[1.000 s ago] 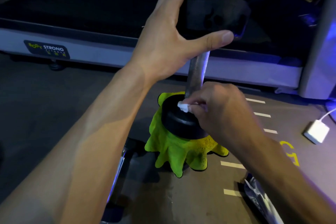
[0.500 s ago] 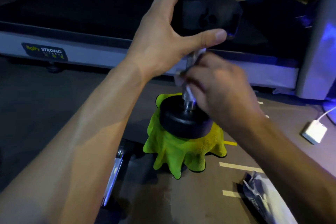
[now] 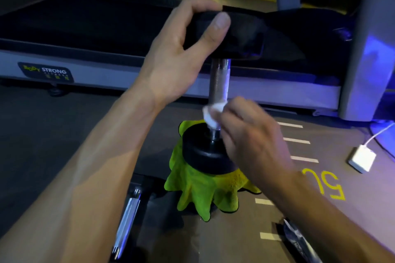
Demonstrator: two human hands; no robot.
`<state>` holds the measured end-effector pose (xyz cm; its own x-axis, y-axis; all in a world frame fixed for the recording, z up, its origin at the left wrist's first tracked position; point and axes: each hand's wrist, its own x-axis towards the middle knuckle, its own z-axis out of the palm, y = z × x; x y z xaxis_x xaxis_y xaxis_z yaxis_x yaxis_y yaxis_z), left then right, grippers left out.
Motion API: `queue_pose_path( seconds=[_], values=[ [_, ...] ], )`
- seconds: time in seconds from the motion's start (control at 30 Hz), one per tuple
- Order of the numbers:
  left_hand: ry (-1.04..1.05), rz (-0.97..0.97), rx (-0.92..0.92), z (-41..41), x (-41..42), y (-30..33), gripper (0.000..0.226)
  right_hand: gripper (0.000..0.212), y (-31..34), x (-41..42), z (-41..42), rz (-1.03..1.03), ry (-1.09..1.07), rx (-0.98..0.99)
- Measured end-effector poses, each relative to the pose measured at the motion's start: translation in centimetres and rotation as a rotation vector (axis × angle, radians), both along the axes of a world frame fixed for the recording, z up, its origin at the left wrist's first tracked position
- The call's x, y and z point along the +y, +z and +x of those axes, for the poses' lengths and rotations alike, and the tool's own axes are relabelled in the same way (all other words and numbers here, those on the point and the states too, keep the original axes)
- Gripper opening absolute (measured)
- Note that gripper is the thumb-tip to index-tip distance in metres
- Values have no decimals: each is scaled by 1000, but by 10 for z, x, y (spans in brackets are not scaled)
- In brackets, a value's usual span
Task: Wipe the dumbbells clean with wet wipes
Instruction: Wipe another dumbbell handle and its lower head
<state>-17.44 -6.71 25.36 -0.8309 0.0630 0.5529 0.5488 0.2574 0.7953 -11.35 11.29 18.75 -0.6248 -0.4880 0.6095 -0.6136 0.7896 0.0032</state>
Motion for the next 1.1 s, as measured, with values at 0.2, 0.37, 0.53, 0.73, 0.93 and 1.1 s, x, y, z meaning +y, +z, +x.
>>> queue_pose_path(
  seconds=[0.2,0.37,0.53,0.73,0.93,1.1],
  values=[
    [-6,-18,-12,1,3,1,32,23,24,-4,-22,-132,6,64],
    [15,-11,-16,-1,3,2,31,41,1,-7,3,-40,-76,-38],
    [2,-11,-8,1,6,1,27,44,19,-11,-10,-133,-100,-4],
    [7,-15,3,2,4,0,27,47,7,-11,3,-127,-83,-27],
    [4,-12,4,1,4,0,29,51,2,-11,2,-114,-88,-45],
    [-14,27,4,0,-1,-2,24,47,11,-12,-7,-173,-31,-38]
  ],
)
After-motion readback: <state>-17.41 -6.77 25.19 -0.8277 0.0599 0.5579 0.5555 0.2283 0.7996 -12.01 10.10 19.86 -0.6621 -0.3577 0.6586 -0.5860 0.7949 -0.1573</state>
